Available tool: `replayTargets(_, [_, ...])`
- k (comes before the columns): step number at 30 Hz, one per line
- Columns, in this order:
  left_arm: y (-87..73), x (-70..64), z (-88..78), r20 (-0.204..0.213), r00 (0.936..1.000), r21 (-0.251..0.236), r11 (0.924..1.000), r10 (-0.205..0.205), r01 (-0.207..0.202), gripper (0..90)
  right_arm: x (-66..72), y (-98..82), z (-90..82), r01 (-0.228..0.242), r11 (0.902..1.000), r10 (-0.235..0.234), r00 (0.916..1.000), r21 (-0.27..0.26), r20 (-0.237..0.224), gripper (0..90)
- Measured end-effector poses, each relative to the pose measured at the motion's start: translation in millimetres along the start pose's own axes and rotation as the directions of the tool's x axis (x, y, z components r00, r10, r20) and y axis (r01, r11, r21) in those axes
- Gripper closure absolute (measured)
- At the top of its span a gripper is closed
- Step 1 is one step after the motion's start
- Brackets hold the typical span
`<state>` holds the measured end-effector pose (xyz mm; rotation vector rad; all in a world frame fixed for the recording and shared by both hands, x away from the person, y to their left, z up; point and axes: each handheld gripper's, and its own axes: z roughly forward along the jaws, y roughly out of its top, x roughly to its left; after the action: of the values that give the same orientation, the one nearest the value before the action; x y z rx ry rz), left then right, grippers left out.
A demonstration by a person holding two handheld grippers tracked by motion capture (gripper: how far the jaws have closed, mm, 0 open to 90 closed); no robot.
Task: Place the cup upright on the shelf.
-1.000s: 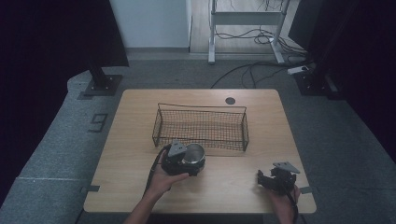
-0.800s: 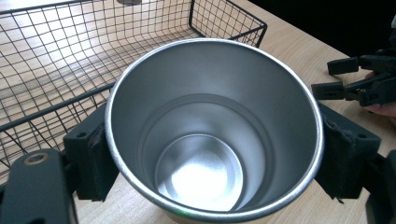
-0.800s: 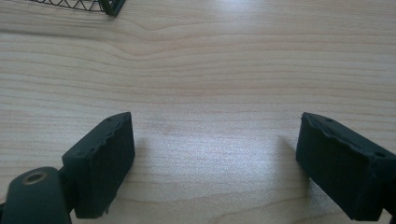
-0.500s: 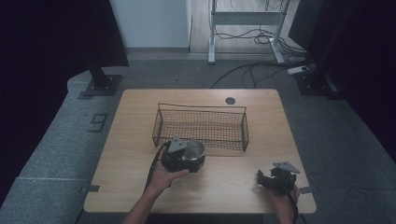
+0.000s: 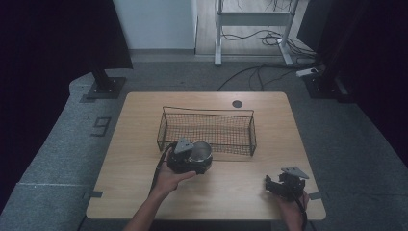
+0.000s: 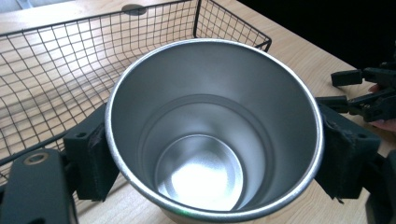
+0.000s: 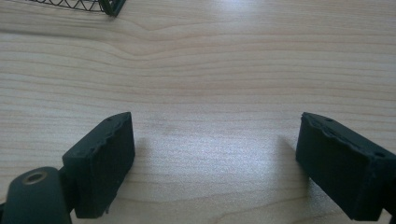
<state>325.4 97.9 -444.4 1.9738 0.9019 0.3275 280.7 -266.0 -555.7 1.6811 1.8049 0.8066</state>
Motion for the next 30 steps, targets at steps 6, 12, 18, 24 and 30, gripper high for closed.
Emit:
replayTargets(6, [5.8, 0.1, 1.8, -0.005, 1.0, 0.001, 1.0, 0.006, -0.006, 15.6, 0.0, 0.0, 0.0, 0.0, 1.0, 0.0, 1.0, 0.0, -0.001, 11.7])
replayTargets(12, [10.0, 1.7, 1.6, -0.007, 1.0, -0.004, 1.0, 0.001, -0.001, 15.6, 0.1, 0.0, 0.0, -0.001, 1.0, 0.001, 1.0, 0.0, 0.0, 11.7])
replayTargets(18, [15.2, 3.0, 1.0, -0.01, 1.0, -0.009, 1.0, 0.0, 0.0, 15.6, 0.1, 0.1, 0.0, -0.002, 1.0, 0.002, 1.0, 0.0, 0.0, 11.7])
replayTargets(24, [21.3, 5.1, 0.8, -0.003, 1.0, -0.011, 0.9999, -0.003, 0.003, 15.6, 0.0, 0.0, -0.1, -0.001, 1.0, 0.001, 1.0, 0.001, 0.0, 11.7])
replayTargets(30, [27.4, 7.2, 2.7, -0.001, 0.9999, -0.018, 0.9998, -0.011, 0.011, 15.6, -0.1, 0.0, 0.1, 0.001, 1.0, -0.001, 1.0, -0.001, 0.0, 11.7])
